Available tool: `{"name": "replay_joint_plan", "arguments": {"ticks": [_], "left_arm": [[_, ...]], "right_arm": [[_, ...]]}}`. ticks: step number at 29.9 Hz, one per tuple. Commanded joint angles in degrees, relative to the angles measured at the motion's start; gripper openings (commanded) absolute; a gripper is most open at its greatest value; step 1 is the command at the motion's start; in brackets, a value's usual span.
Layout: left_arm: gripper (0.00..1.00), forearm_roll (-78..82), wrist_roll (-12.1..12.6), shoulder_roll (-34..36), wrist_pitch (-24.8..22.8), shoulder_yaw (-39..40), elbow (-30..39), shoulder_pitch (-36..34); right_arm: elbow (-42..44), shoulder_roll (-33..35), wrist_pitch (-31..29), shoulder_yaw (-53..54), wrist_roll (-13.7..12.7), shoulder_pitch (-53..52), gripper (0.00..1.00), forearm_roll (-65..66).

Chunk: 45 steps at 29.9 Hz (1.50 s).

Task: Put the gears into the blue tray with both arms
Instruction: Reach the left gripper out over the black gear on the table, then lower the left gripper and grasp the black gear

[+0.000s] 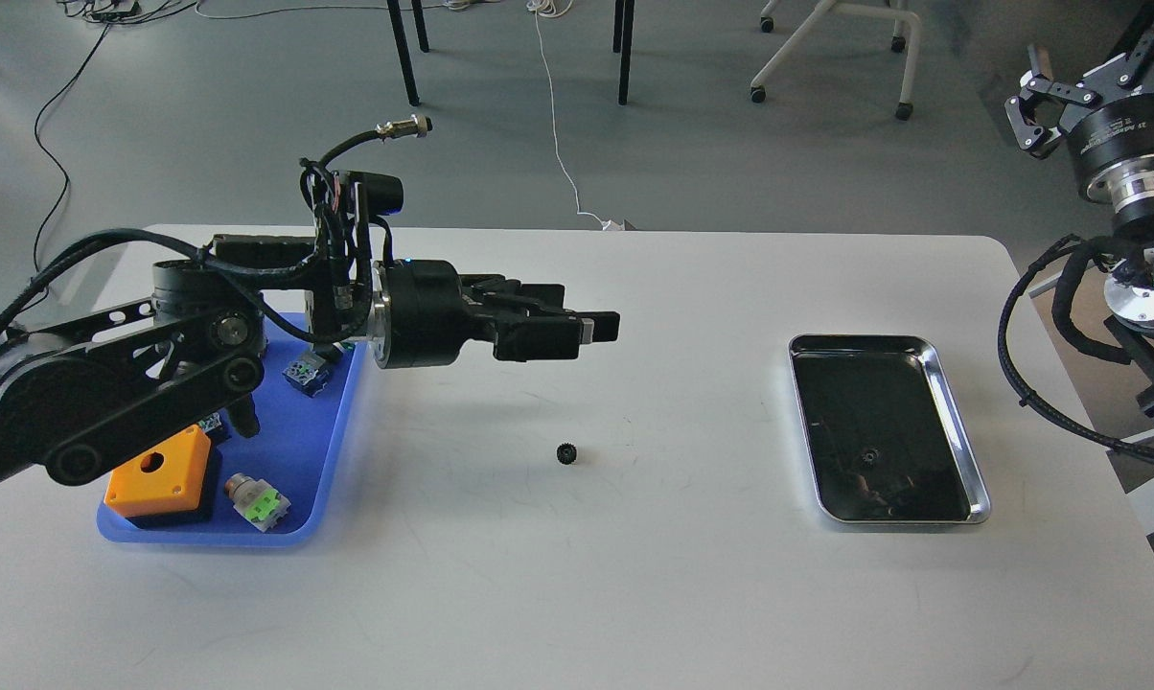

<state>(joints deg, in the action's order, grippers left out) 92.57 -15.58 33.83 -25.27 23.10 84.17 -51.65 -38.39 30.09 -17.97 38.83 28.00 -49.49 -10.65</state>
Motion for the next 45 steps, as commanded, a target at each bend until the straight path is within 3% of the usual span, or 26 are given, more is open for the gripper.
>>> {"name": "replay_joint_plan", "arguments": {"ticks": [1, 10, 16, 28, 37, 41, 45], "left_arm": [[0.97, 12.25, 0.02, -0.52, 0.31, -1.21, -0.58, 0.41], [0.95, 31.69, -0.42, -5.97, 1.27, -5.87, -4.35, 0.14], [0.94, 32.43, -0.42, -8.87, 5.84, -10.08, -8.40, 0.06], [0.88, 32.43, -0.68, -16.51, 9.44, -12.19, -17.37, 0.58], [0.78, 32.43, -0.68, -20.30, 10.24, -13.43, -22.29, 1.11], [0.60, 32.43, -0.59, -20.21, 10.24, -13.43, -22.47, 2.34], [0.55, 32.43, -0.59, -19.33, 10.24, -13.69, -22.21, 2.60]], "right_arm": [[-0.46, -0.38, -4.17, 0.45, 0.00, 1.41, 0.99, -0.86], [-0.63, -3.46, -8.57, 0.45, 0.00, 4.13, 0.99, -1.22], [-0.46, -6.62, -9.63, 0.72, 0.00, 6.07, 0.99, -1.65], [-2.39, -6.63, -10.03, 1.77, 0.00, 11.16, 0.99, -2.01], [-4.14, -6.10, -10.03, 1.77, 0.00, 13.63, 0.99, -1.92], [-4.76, -5.22, -10.03, 1.77, 0.00, 14.51, 0.99, -1.92], [-4.76, -4.43, -10.03, 2.03, 0.00, 14.51, 0.99, -1.92]]}}
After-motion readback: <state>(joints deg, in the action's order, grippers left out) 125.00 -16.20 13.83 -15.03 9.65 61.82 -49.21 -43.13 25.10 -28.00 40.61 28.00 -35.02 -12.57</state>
